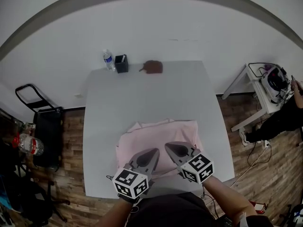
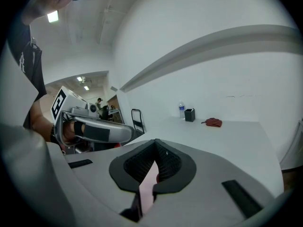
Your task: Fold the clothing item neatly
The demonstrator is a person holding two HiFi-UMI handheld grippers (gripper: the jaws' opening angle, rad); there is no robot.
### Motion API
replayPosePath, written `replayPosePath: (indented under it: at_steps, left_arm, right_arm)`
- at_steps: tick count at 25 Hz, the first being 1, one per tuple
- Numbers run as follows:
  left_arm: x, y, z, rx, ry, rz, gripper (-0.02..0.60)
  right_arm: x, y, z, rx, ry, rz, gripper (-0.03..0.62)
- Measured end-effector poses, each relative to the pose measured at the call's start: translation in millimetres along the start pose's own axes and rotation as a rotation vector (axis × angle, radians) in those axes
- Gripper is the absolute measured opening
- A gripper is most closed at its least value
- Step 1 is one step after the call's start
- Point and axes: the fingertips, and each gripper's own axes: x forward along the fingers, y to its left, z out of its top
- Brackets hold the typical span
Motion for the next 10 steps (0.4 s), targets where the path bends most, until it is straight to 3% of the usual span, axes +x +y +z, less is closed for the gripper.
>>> replayPosePath:
  at_steps: [10]
  left_arm:
    - [8.7,2.3,-1.1,-0.002,0.007,0.005,0.005]
  right_arm:
    - [2.7,-6.9,-1.6,0.008,0.006,0.003,0.014]
